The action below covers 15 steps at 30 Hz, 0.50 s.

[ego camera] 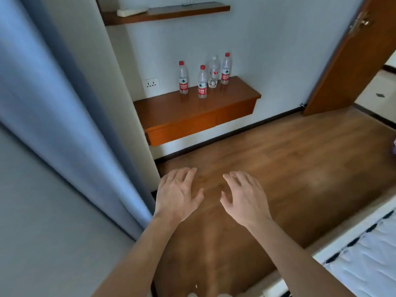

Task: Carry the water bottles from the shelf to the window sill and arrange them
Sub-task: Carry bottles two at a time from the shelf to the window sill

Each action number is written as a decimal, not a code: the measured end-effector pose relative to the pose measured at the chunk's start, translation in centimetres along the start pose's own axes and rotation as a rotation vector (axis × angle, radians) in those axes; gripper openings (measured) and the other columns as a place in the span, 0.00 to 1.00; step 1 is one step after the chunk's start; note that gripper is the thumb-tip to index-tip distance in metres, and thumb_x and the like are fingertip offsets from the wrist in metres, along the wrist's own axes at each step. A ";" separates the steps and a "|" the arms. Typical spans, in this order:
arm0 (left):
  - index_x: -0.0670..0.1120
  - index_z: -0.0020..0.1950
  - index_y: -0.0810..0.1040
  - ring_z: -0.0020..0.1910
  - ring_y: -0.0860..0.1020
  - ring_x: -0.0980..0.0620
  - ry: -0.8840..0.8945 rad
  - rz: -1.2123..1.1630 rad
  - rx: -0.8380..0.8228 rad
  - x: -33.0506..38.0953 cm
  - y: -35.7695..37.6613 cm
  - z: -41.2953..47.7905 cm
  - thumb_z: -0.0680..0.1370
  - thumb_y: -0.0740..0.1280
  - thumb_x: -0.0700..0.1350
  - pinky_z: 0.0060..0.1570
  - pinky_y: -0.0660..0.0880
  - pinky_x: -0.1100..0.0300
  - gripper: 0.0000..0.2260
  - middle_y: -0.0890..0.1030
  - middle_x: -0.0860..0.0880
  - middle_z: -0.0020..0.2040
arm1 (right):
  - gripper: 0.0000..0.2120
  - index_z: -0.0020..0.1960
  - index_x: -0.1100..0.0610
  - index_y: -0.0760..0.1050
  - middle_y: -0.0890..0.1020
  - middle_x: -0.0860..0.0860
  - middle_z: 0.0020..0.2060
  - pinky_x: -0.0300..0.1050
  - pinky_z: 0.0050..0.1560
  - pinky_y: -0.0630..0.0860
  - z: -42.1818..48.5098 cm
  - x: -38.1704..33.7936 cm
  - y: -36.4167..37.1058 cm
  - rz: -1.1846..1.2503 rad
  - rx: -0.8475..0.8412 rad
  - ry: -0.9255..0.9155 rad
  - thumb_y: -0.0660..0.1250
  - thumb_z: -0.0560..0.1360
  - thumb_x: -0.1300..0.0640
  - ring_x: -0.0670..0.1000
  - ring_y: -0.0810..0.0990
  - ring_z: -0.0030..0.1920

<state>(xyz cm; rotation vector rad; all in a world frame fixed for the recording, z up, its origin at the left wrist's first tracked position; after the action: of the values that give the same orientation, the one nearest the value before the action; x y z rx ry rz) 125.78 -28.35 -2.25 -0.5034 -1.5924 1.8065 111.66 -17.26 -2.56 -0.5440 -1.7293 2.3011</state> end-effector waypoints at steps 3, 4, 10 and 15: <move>0.54 0.74 0.68 0.70 0.72 0.49 0.043 -0.015 -0.008 0.3 1.1 3.8 0.78 0.58 0.64 0.70 0.68 0.48 0.27 0.75 0.51 0.70 | 0.21 0.65 0.54 0.79 0.82 0.54 0.60 0.52 0.64 0.76 2.4 1.4 0.7 0.008 -0.002 0.046 0.71 0.74 0.48 0.55 0.80 0.62; 0.54 0.73 0.68 0.69 0.72 0.49 0.053 -0.025 -0.009 0.5 1.4 4.9 0.77 0.59 0.64 0.69 0.69 0.48 0.27 0.75 0.52 0.70 | 0.21 0.65 0.54 0.79 0.82 0.54 0.60 0.52 0.65 0.76 3.1 1.9 1.0 0.011 -0.004 0.057 0.71 0.74 0.48 0.55 0.80 0.63; 0.54 0.71 0.72 0.67 0.74 0.50 0.079 -0.068 -0.002 0.6 3.2 12.6 0.76 0.65 0.64 0.67 0.70 0.51 0.26 0.77 0.52 0.68 | 0.20 0.65 0.54 0.78 0.81 0.52 0.61 0.53 0.65 0.74 9.1 5.1 3.0 0.033 0.033 0.100 0.69 0.74 0.49 0.55 0.79 0.64; 0.54 0.73 0.70 0.69 0.71 0.51 0.083 -0.051 -0.020 0.6 5.3 21.1 0.77 0.62 0.64 0.70 0.69 0.51 0.26 0.75 0.53 0.71 | 0.20 0.65 0.50 0.76 0.81 0.51 0.62 0.53 0.65 0.76 17.1 8.8 4.9 0.051 0.060 0.125 0.71 0.74 0.46 0.54 0.79 0.64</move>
<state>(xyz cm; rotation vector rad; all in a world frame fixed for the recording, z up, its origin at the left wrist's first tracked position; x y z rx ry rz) 109.91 -43.25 -3.53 -0.5354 -1.5541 1.7120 96.89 -30.33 -4.52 -0.7114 -1.6020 2.2914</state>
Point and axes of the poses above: each hand's wrist, its own z-axis towards the middle knuckle, its own y-axis out of the palm, x = y × z, the point moved 8 cm from there along z, towards the middle knuckle
